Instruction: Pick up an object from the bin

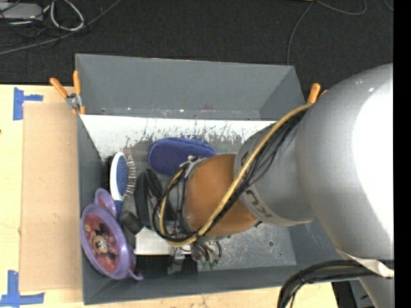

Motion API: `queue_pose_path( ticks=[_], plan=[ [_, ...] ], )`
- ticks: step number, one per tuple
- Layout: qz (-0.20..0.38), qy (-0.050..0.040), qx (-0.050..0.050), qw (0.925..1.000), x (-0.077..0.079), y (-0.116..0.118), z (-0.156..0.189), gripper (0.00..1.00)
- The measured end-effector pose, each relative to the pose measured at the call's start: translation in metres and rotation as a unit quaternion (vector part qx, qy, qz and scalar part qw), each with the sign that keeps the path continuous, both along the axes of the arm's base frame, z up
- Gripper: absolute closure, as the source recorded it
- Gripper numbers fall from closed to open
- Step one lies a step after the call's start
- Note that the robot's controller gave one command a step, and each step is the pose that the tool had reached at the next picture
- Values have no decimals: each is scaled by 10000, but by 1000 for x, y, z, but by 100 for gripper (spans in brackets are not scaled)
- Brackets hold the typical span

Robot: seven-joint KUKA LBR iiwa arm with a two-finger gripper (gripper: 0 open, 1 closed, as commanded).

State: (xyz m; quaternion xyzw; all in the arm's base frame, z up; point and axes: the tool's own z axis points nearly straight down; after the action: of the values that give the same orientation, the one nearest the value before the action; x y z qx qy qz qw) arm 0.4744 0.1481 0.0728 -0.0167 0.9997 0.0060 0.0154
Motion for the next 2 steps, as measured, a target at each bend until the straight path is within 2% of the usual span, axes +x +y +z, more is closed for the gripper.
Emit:
queue_pose_path(
  ticks=[2],
  plan=[
    [-17, 23, -4, 10000, -1, -1, 14, 100]
  ],
)
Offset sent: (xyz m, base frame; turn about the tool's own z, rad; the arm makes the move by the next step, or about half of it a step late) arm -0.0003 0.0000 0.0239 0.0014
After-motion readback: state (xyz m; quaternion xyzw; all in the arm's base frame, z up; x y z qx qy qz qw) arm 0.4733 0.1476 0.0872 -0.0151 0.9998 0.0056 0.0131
